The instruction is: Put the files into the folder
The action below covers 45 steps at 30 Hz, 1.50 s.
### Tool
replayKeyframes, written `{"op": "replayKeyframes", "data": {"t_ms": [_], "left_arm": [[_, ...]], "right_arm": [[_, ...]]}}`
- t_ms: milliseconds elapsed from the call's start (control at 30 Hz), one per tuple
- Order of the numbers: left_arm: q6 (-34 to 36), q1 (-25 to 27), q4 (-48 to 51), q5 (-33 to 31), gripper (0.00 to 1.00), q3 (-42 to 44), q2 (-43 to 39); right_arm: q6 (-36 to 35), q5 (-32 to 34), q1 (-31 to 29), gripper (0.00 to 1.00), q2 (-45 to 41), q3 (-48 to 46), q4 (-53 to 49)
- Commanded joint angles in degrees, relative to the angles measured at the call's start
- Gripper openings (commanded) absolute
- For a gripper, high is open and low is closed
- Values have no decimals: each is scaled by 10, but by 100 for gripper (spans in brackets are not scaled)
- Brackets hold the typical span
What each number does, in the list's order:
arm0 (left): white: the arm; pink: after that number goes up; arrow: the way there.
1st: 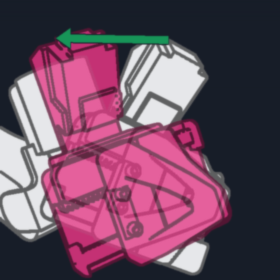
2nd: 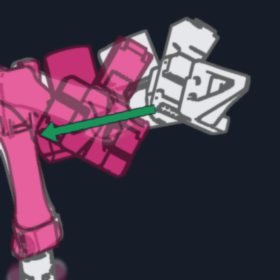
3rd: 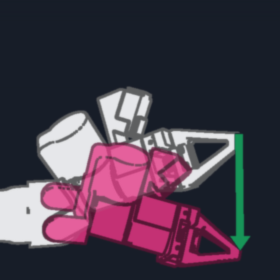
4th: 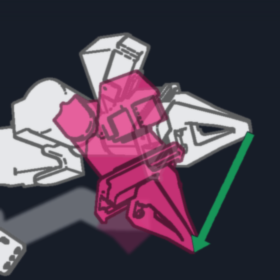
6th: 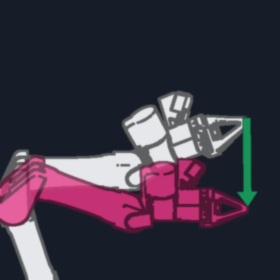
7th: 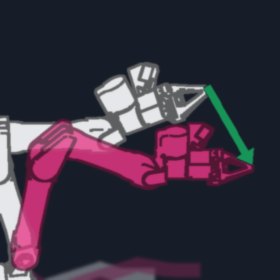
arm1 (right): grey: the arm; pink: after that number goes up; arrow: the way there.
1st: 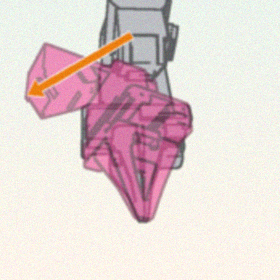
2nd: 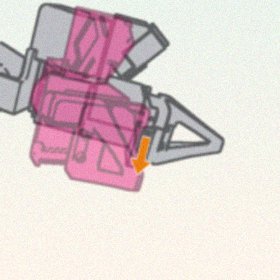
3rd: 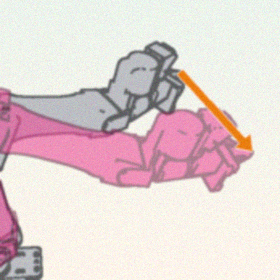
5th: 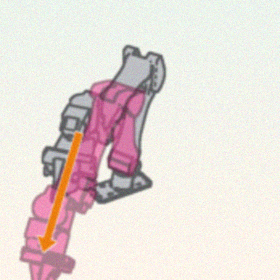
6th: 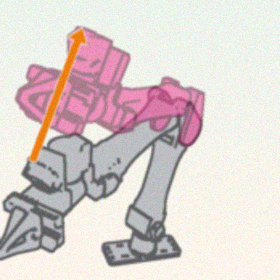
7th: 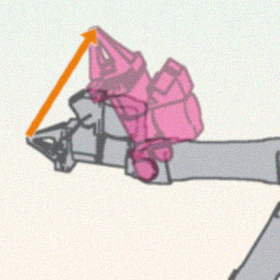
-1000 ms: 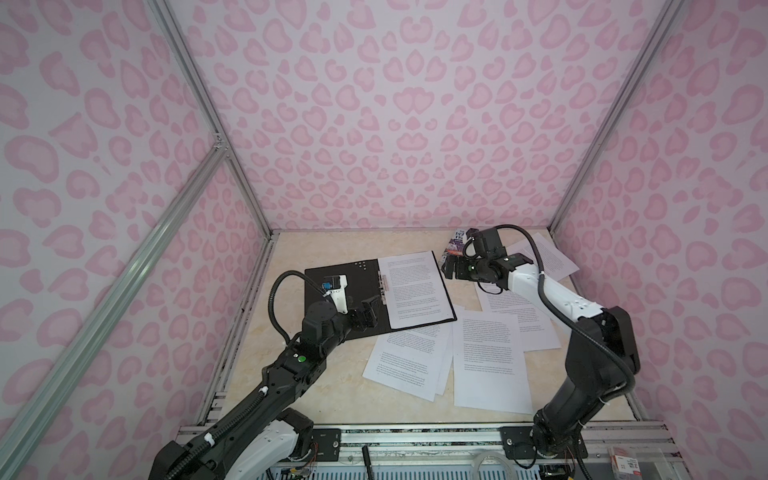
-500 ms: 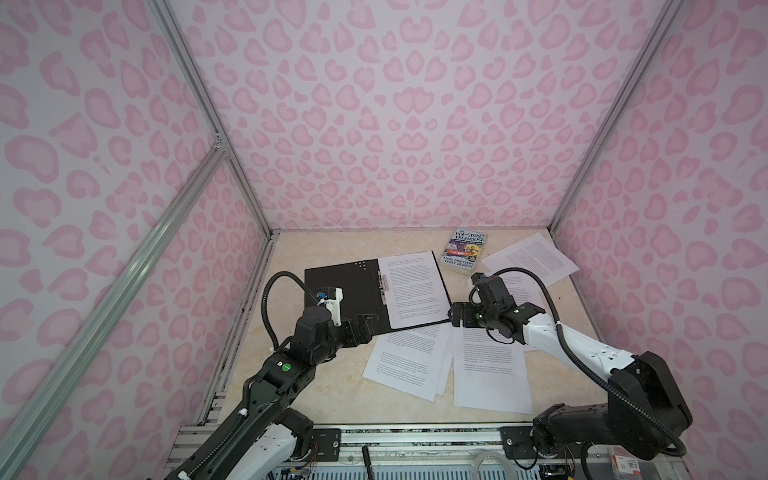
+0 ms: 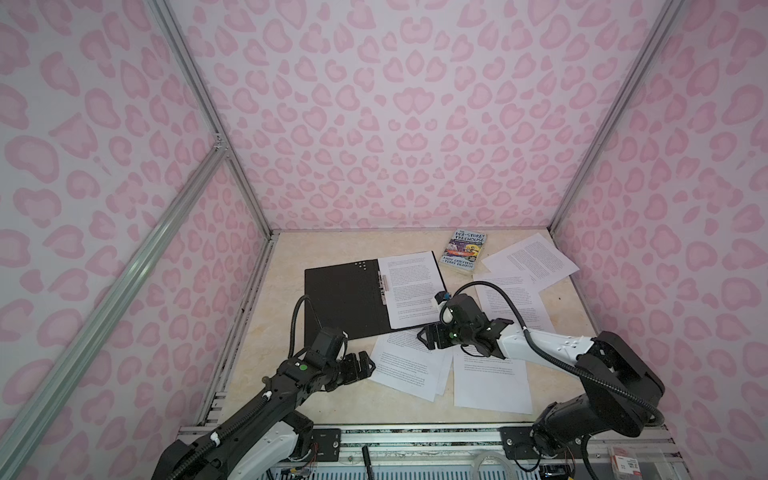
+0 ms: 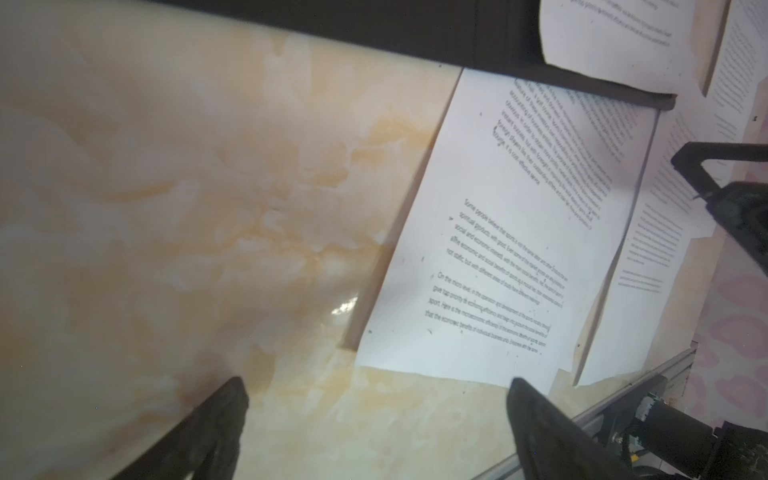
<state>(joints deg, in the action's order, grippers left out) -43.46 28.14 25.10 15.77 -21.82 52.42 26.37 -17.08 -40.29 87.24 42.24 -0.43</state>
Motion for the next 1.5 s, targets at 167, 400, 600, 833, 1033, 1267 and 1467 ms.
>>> {"op": "replayKeyframes", "data": {"t_ms": [167,400,600,833,1033,1267,1467], "left_arm": [[-2,0,-60,58,99,15,43],[-55,0,-109,84,99,38,50],[-104,0,-146,103,99,57,19],[-123,0,-171,124,100,64,-11],[-137,0,-194,128,100,72,-43],[-140,0,-216,110,100,80,-53],[-138,1,-236,96,100,74,-37]], "right_arm": [[8,-32,-22,87,47,18,44],[10,-46,-26,86,86,31,49],[13,-61,-30,85,113,44,48],[11,-63,-36,85,113,48,44],[10,-68,-38,85,115,50,42],[9,-66,-38,85,110,49,40],[11,-67,-39,85,107,48,41]]}}
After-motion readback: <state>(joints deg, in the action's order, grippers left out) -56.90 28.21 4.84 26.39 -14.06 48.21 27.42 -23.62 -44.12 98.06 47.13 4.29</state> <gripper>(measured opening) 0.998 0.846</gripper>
